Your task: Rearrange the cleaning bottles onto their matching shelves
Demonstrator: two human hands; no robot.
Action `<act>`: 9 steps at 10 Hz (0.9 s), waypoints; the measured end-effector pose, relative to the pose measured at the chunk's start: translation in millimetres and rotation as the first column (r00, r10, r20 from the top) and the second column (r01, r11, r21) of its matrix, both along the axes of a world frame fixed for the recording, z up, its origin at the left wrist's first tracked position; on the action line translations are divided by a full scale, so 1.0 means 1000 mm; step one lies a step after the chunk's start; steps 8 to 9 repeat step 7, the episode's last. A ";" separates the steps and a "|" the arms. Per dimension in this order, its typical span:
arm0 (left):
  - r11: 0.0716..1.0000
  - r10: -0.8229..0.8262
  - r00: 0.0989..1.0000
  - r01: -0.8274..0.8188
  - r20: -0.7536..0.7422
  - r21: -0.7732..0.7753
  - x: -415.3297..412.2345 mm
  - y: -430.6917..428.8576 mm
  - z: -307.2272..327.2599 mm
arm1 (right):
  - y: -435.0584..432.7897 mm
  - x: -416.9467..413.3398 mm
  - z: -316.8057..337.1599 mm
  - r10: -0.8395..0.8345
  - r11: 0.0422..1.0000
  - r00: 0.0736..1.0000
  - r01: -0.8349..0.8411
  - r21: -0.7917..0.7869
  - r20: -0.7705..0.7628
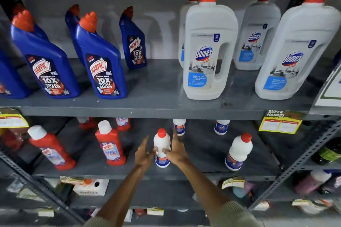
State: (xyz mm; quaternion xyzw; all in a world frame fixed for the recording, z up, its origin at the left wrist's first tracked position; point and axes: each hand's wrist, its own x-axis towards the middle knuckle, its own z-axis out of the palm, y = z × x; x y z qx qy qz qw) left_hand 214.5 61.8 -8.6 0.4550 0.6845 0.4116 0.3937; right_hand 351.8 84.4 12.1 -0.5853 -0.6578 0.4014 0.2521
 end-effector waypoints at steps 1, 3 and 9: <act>0.997 -0.081 0.993 0.079 0.080 0.023 0.012 0.014 -0.011 | 0.008 -0.004 -0.011 -0.026 0.996 1.000 0.027 -0.089 0.004; 0.986 -0.166 0.985 0.165 -0.038 -0.041 0.039 0.024 -0.022 | 0.015 0.033 -0.026 -0.104 0.992 0.994 0.107 -0.065 0.036; 0.972 -0.234 0.948 0.225 -0.215 -0.067 0.075 0.015 -0.007 | 0.004 0.068 -0.031 -0.154 0.987 0.988 0.152 0.059 0.015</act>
